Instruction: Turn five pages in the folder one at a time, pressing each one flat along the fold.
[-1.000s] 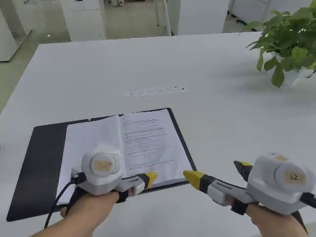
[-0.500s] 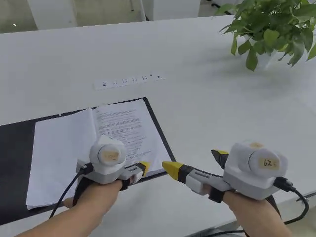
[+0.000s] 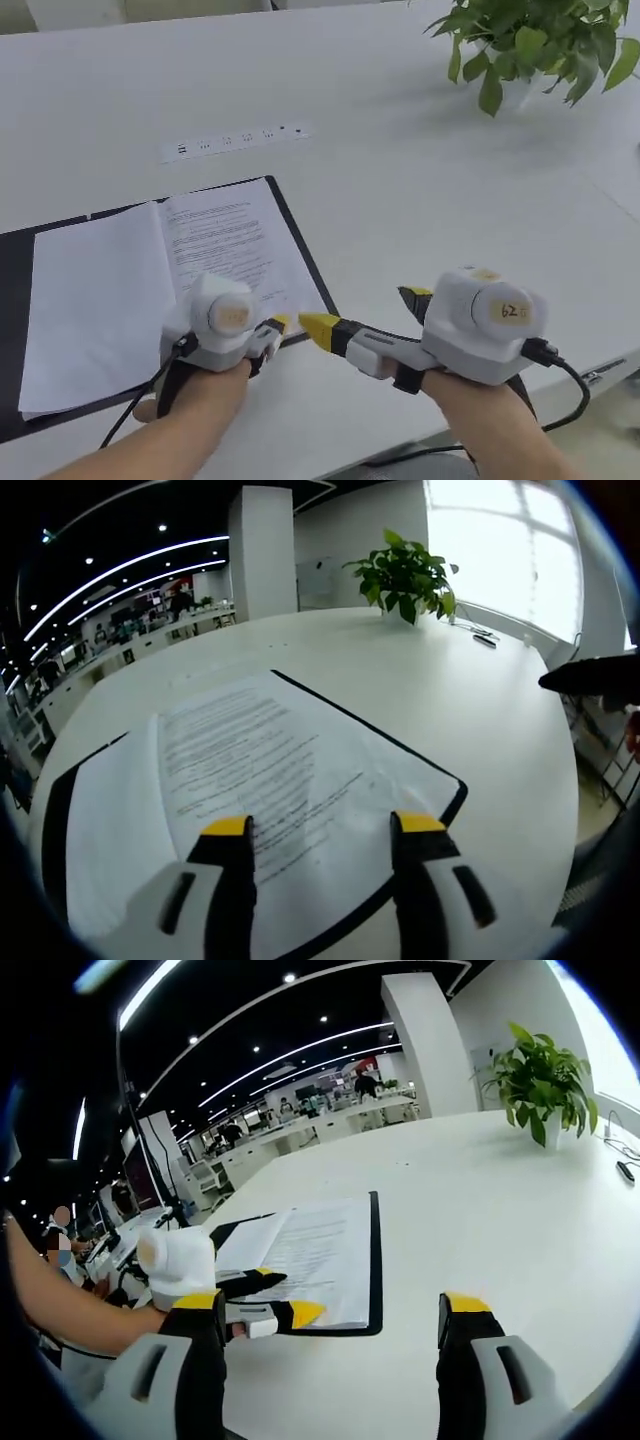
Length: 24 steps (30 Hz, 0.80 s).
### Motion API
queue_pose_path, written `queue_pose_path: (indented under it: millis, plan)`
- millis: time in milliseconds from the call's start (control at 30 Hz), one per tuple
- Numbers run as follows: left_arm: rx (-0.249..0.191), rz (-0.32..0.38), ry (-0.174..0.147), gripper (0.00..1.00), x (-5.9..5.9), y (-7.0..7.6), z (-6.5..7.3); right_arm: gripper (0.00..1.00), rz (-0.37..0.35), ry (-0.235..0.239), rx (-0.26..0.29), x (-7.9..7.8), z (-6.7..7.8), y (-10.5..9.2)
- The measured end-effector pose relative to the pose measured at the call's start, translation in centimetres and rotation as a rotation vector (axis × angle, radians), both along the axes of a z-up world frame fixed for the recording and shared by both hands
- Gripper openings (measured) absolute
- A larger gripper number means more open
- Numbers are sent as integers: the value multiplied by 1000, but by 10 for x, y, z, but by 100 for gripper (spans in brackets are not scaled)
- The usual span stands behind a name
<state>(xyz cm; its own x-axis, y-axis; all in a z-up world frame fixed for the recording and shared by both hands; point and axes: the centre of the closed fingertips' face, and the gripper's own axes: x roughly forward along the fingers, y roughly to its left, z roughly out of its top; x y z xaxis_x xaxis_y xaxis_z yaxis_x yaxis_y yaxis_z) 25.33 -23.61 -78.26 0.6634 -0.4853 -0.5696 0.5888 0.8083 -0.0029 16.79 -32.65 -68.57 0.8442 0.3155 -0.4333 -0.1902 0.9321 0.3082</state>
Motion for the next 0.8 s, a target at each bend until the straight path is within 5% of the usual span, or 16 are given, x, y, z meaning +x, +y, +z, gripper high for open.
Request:
queue_pose_path:
  millis: [133, 433, 700, 800]
  plan:
    - [-6, -51, -18, 44, -5, -8, 1, 87, -1, 2, 15, 2, -1, 2]
    - [-22, -39, -44, 29, -1, 1, 1, 87, 10, 21, 17, 2, -8, 5]
    - [-33, -24, -44, 20, 2, 4, 2, 87, 20, 33, 25, 3, -12, 9]
    - [-21, 38, -27, 6, 8, 17, 1, 86, 27, 37, 30, 4, -15, 11]
